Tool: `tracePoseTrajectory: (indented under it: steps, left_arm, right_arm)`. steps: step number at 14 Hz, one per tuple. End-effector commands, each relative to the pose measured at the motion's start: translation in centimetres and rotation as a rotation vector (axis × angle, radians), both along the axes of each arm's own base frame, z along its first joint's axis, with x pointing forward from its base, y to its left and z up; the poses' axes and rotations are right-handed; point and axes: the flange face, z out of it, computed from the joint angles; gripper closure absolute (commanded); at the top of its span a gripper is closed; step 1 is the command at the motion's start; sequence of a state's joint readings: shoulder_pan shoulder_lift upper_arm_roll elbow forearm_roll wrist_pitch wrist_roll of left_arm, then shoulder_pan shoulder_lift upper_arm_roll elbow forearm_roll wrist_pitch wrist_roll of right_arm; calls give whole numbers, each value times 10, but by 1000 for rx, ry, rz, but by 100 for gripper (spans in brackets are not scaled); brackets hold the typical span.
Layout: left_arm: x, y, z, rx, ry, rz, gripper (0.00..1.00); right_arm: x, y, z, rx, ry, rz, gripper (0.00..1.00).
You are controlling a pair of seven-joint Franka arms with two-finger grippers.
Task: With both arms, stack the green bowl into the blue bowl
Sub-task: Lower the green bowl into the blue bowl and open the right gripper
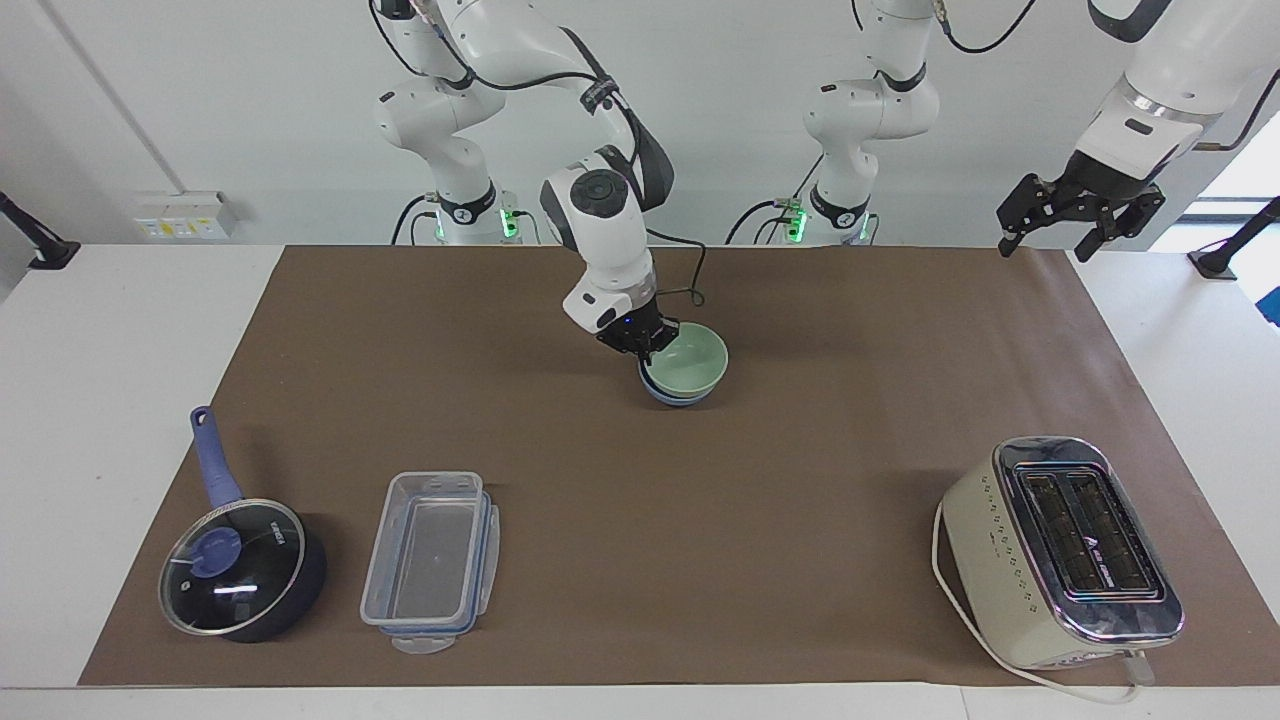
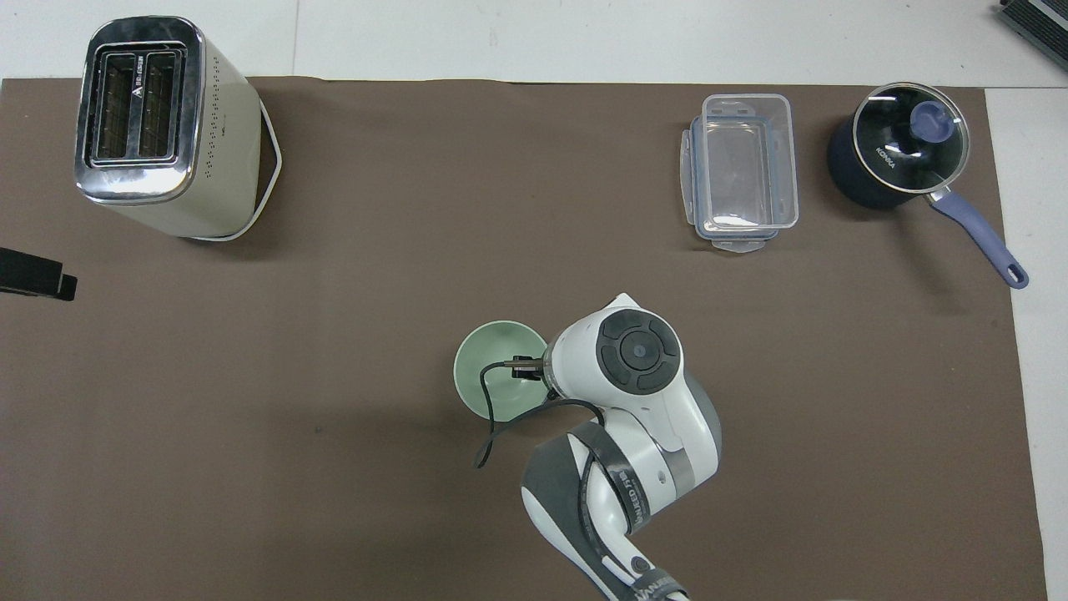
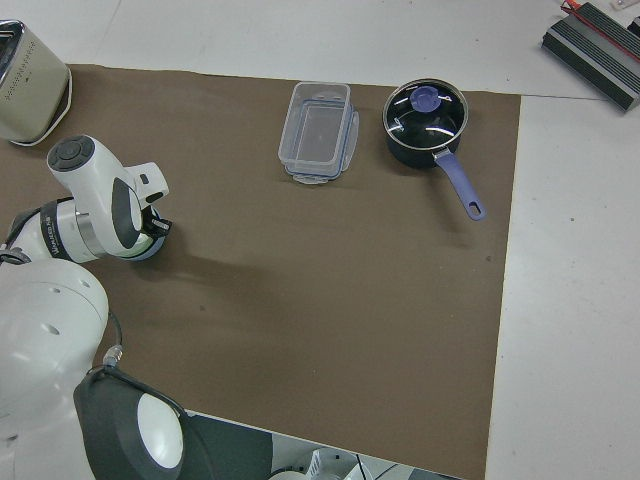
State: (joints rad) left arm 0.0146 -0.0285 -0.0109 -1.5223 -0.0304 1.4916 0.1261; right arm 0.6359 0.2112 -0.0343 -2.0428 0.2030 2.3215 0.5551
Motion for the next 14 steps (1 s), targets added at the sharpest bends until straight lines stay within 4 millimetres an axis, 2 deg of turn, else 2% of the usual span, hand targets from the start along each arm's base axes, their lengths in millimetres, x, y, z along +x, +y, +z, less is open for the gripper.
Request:
tracePoseTrajectory:
  steps: [1,4,5,6,9,12,14]
  left_arm:
    - [-3,1,2,17,18,-1,0]
    - [-3,5,2,16,18,6,0]
    - [-3,6,2,16,18,10,0]
    - [-3,6,2,16,18,10,0]
    - [-3,6,2,16,18,10,0]
    - [-3,6,2,16,18,10,0]
    - [-3,6,2,16,18,10,0]
  right_arm:
    - [-3,-6,3,10,-10,3,89]
    - [1,-4,6,13,-17,2,44]
    - [3,-3,7,13,-22,0,19]
    - [5,-3,10,17,-30,-4,0]
    - [17,-13,32,26,-70,-17,0]
    - [38,-54,69,-28,-158,-16,0]
    - [43,-78,86,-32,-157,-51,0]
